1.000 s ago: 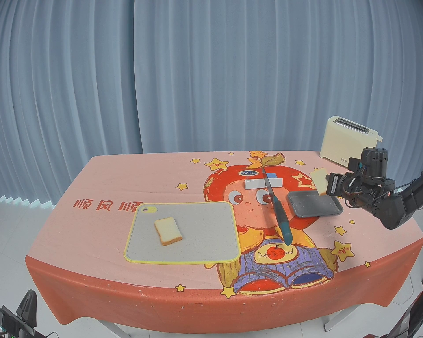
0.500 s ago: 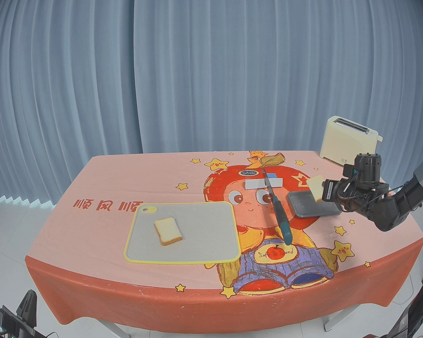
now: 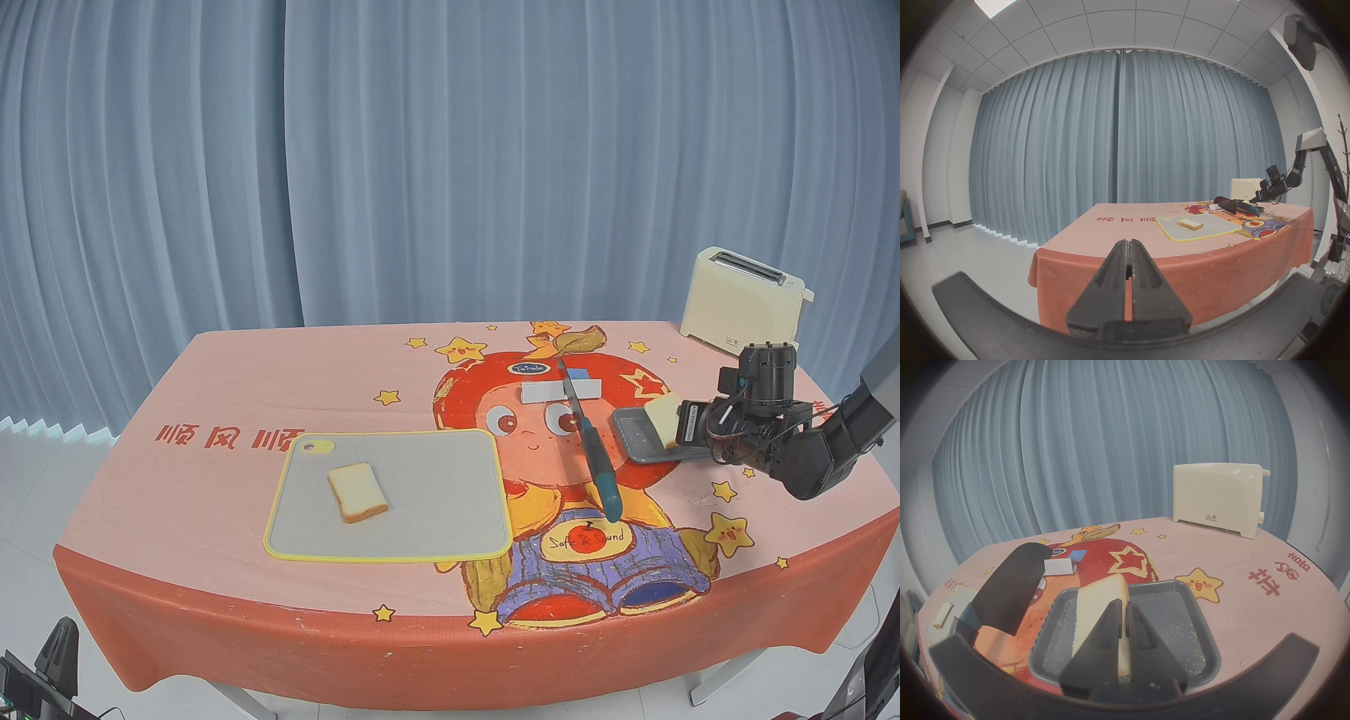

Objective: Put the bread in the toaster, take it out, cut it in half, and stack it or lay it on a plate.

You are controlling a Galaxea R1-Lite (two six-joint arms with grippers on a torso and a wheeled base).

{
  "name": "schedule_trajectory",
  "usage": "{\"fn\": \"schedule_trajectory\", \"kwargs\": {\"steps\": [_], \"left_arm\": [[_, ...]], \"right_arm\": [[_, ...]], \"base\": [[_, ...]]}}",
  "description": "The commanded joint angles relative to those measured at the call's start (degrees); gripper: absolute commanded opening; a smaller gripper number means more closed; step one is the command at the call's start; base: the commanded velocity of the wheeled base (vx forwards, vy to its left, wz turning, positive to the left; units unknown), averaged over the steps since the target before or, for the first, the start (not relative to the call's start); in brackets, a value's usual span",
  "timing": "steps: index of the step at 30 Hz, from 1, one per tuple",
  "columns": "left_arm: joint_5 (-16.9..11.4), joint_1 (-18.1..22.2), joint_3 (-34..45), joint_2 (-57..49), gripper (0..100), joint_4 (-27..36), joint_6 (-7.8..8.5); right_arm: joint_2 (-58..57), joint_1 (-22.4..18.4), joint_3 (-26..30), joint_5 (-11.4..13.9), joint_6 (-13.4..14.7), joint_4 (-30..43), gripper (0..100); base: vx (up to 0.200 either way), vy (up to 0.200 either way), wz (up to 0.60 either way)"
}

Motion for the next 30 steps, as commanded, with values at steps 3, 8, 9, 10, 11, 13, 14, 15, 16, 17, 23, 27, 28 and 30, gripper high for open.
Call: {"fn": "schedule_trajectory", "kwargs": {"steps": [3, 8, 9, 10, 11, 13, 14, 15, 16, 17, 23, 27, 28, 30], "left_arm": [[0.0, 0.0, 1.0, -0.2, 0, 0.0, -0.01], [0.0, 0.0, 1.0, -0.2, 0, 0.0, -0.01], [0.0, 0.0, 1.0, -0.2, 0, 0.0, -0.01], [0.0, 0.0, 1.0, -0.2, 0, 0.0, -0.01], [0.0, 0.0, 1.0, -0.2, 0, 0.0, -0.01], [0.0, 0.0, 1.0, -0.2, 0, 0.0, -0.01], [0.0, 0.0, 1.0, -0.2, 0, 0.0, -0.01], [0.0, 0.0, 1.0, -0.2, 0, 0.0, -0.01], [0.0, 0.0, 1.0, -0.2, 0, 0.0, -0.01], [0.0, 0.0, 1.0, -0.2, 0, 0.0, -0.01], [0.0, 0.0, 1.0, -0.2, 0, 0.0, -0.01], [0.0, 0.0, 1.0, -0.2, 0, 0.0, -0.01], [0.0, 0.0, 1.0, -0.2, 0, 0.0, -0.01], [0.0, 0.0, 1.0, -0.2, 0, 0.0, -0.01]], "right_arm": [[1.4, 0.1, -0.3, 0.0, 0.1, -0.1, 0], [1.6, 0.1, -0.4, -0.1, 0.1, -0.1, 0], [1.6, 0.0, -0.5, 0.0, 0.1, -0.1, 0], [1.6, 0.0, -0.6, -0.1, 0.1, -0.1, 0], [1.6, 0.0, -0.7, -0.1, 0.2, -0.1, 0], [1.7, 0.0, -0.7, -0.1, 0.2, -0.1, 0], [1.7, 0.0, -0.6, -0.1, 0.2, -0.1, 0], [1.7, 0.0, -0.6, 0.0, 0.2, -0.1, 0], [1.7, 0.0, -0.6, -0.1, 0.2, -0.1, 0], [1.7, 0.0, -0.7, -0.1, 0.1, -0.1, 0], [1.7, 0.0, -0.7, 0.0, 0.4, -0.1, 100], [1.0, 0.1, -0.6, -0.1, 0.4, -0.1, 100], [0.9, 0.1, -0.4, -0.1, 0.2, -0.1, 100], [0.6, 0.3, -0.2, -0.3, 0.1, -0.1, 100]], "base": [[0.000, 0.000, 0.00], [0.000, 0.000, 0.00], [0.000, 0.000, 0.00], [0.000, 0.000, 0.00], [0.000, 0.000, 0.00], [0.000, 0.000, 0.00], [0.000, 0.000, 0.00], [0.000, 0.000, 0.00], [0.000, 0.000, 0.00], [0.000, 0.000, 0.00], [0.000, 0.000, 0.00], [0.000, 0.000, 0.00], [0.000, 0.000, 0.00], [0.000, 0.000, 0.00]]}}
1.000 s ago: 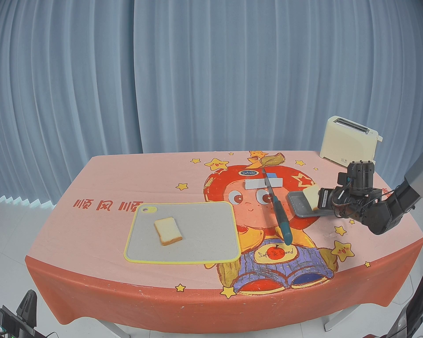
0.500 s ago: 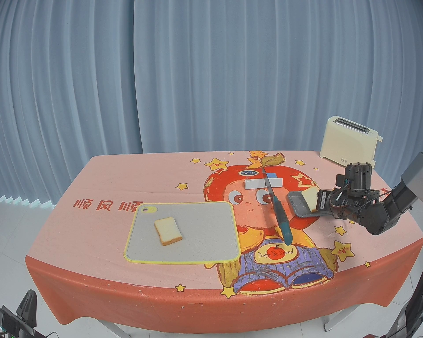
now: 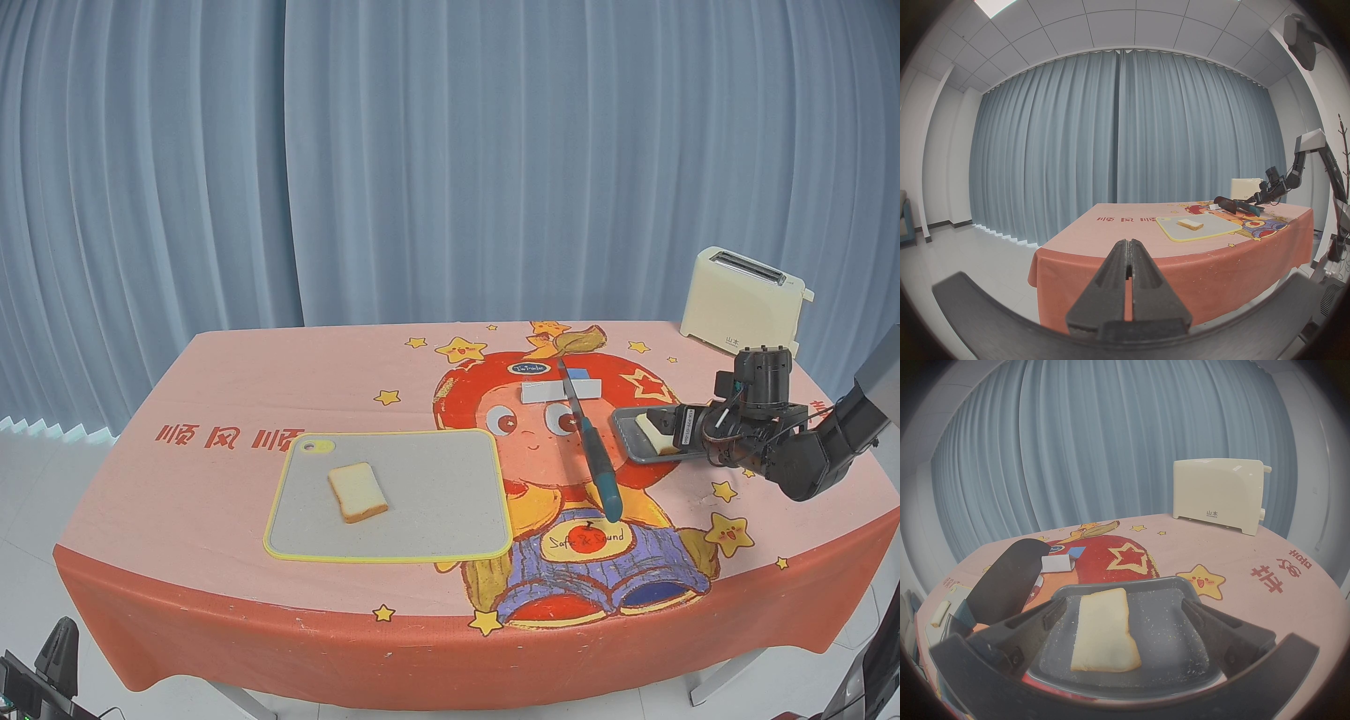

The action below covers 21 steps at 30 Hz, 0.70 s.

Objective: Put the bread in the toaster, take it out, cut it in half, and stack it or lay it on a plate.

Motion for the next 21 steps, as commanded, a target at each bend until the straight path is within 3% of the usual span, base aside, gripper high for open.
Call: {"fn": "schedule_trajectory", "kwargs": {"steps": [1, 9, 21], "left_arm": [[0.0, 0.0, 1.0, -0.2, 0, 0.0, 0.01], [0.0, 0.0, 1.0, -0.2, 0, 0.0, 0.01], [0.0, 0.0, 1.0, -0.2, 0, 0.0, 0.01]], "right_arm": [[-0.8, 0.4, 0.1, -0.3, -0.1, 0.0, 100], [-4.0, 0.9, 0.5, -0.8, -0.2, 0.0, 100], [-20.0, 6.4, 5.4, -0.9, -0.3, 0.9, 100]], "base": [[0.000, 0.000, 0.00], [0.000, 0.000, 0.00], [0.000, 0.000, 0.00]]}}
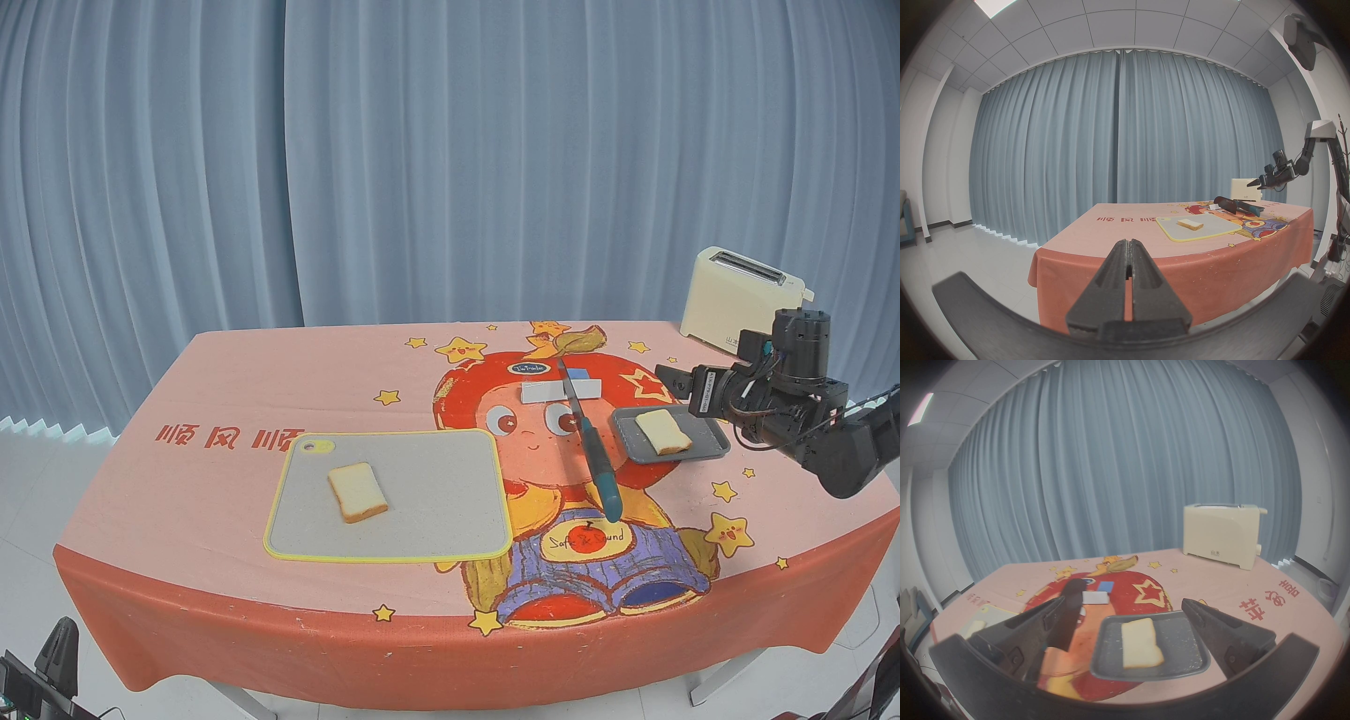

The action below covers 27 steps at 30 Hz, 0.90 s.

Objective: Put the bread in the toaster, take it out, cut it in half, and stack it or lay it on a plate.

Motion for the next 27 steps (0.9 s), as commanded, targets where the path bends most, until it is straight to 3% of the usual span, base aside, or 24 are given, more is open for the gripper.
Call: {"fn": "schedule_trajectory", "kwargs": {"steps": [1, 13, 24, 27], "left_arm": [[0.0, 0.0, 1.0, -0.2, 0, 0.0, -0.01], [-0.2, 0.0, 1.0, -0.3, 0, 0.0, -0.10], [-0.1, 0.0, 1.0, -0.3, 0, 0.1, -0.28], [0.0, 0.0, 1.0, -0.2, 0, 0.1, -0.28]], "right_arm": [[-8.4, 3.6, 2.7, -0.1, -0.2, 0.1, 100], [-10.7, 11.0, 4.8, -4.5, -0.8, -0.1, 100], [-12.3, 13.6, 5.5, -4.9, -0.8, 0.4, 100], [-13.0, 14.8, 6.3, -4.9, -0.8, 0.5, 100]], "base": [[0.000, 0.000, 0.00], [0.000, 0.000, 0.00], [0.000, 0.000, 0.00], [0.000, 0.200, 0.00]]}}
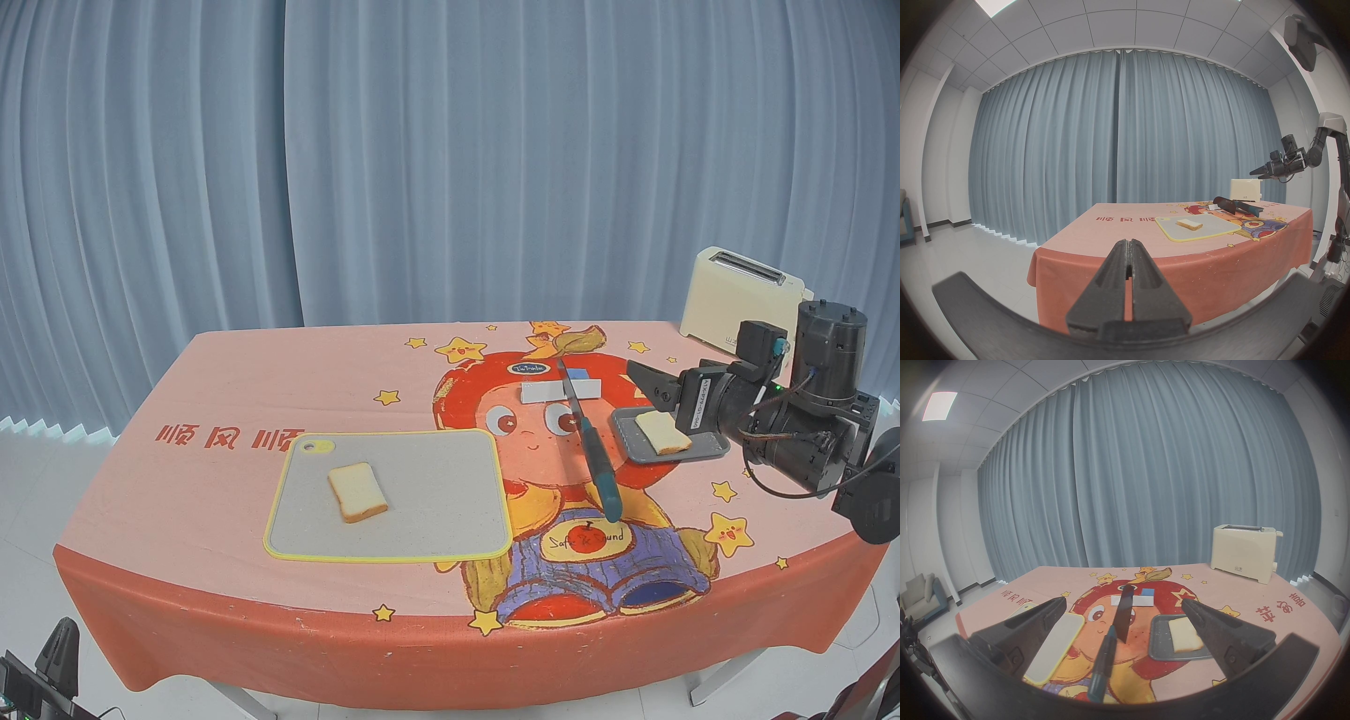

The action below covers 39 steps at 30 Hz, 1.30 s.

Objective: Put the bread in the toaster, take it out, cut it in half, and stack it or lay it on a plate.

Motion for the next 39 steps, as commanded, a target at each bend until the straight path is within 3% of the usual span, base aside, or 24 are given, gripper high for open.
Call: {"fn": "schedule_trajectory", "kwargs": {"steps": [1, 12, 18, 22, 25, 30, 39], "left_arm": [[0.1, 0.0, 1.0, -0.2, 0, 0.0, -0.02], [-0.1, 0.0, 1.0, -0.2, 0, 0.0, 0.15], [-0.1, 0.0, 1.0, -0.3, 0, -0.1, 0.15], [-0.1, 0.0, 1.0, -0.2, 0, -0.1, 0.15], [-0.1, 0.0, 1.0, -0.2, 0, -0.1, 0.24], [-0.1, 0.0, 1.0, -0.2, 0, -0.1, 0.15], [-0.1, 0.0, 1.0, -0.2, 0, -0.1, 0.15]], "right_arm": [[-1.2, 1.7, 0.9, 0.0, 0.0, 0.1, 100], [-0.8, 6.4, 2.5, -0.2, 0.0, 0.1, 100], [1.3, 13.2, 3.6, -0.3, 0.7, 0.2, 100], [3.6, 16.5, 1.4, -0.3, 0.1, 0.8, 100], [6.8, 21.2, -6.6, -2.1, 0.0, 8.4, 100], [12.2, 22.2, -18.2, -2.5, 0.7, 20.4, 100], [25.8, 24.0, -31.4, -2.4, 0.9, 25.6, 100]], "base": [[0.000, 0.200, 0.00], [0.000, 0.200, 0.00], [0.000, 0.100, 0.00], [0.000, 0.000, 0.00], [0.000, 0.000, 0.00], [0.000, 0.000, 0.00], [0.000, 0.000, 0.00]]}}
